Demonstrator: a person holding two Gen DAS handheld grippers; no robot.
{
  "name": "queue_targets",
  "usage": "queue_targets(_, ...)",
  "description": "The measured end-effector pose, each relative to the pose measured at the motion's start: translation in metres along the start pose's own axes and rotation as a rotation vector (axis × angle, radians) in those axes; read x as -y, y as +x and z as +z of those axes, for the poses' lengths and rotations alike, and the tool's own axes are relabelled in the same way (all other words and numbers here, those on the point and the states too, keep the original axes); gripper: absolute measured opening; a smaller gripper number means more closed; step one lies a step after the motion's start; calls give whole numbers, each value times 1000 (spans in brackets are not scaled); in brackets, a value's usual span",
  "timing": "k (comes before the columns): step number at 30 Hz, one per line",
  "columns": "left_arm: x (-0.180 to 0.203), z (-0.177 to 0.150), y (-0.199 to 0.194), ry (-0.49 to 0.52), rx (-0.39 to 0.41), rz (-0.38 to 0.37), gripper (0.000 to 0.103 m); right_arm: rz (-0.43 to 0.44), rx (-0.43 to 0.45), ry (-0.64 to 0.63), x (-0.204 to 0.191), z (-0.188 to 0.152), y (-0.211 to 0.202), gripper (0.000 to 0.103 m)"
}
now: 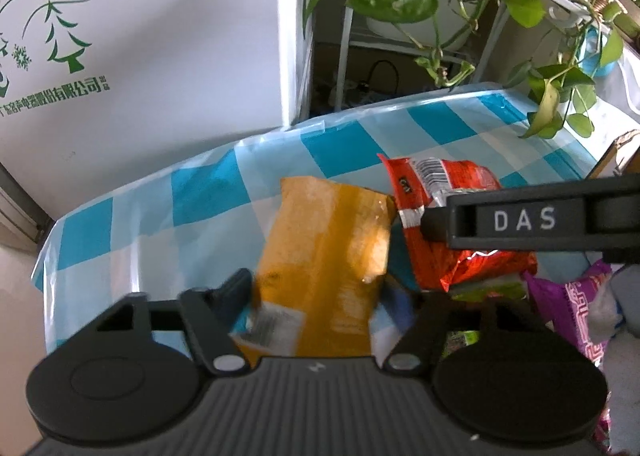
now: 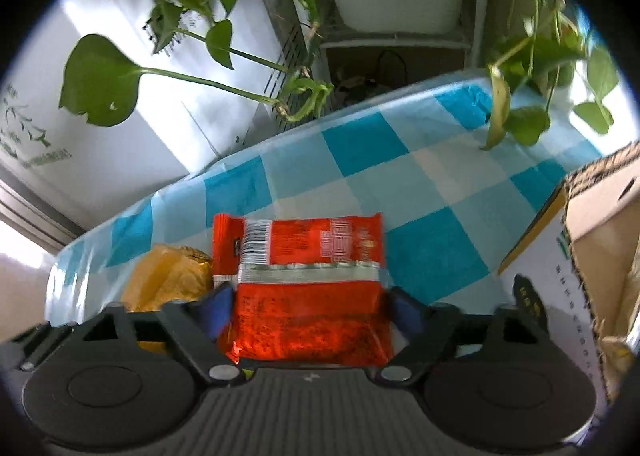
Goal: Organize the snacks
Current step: 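Grasp the yellow pack with the left gripper while the right grasps the red pack, then carry both packs over the cardboard box and open both grippers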
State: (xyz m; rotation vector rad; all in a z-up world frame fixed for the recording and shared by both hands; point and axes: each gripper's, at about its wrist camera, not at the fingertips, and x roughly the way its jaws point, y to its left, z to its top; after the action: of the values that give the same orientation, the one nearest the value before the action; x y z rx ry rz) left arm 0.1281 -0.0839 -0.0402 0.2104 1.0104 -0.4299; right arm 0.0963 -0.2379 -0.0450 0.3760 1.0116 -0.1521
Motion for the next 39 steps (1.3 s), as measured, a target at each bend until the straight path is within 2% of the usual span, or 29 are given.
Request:
queue_targets(8, -4, 1, -6, -35, -12, 4, 56, 10, 19, -35, -3, 0, -10, 73)
queue_targets(17, -16, 7, -22, -71, 21, 25, 55, 4, 66, -23, 5, 7, -33, 73)
queue_targets(29, -14, 7, -39, -103, 44, 42, 55, 29, 96, -38, 1, 2, -58, 73)
queue_targets(39, -21, 6, -54, -173, 59, 24, 55, 38, 88, -41, -1, -9, -73, 73)
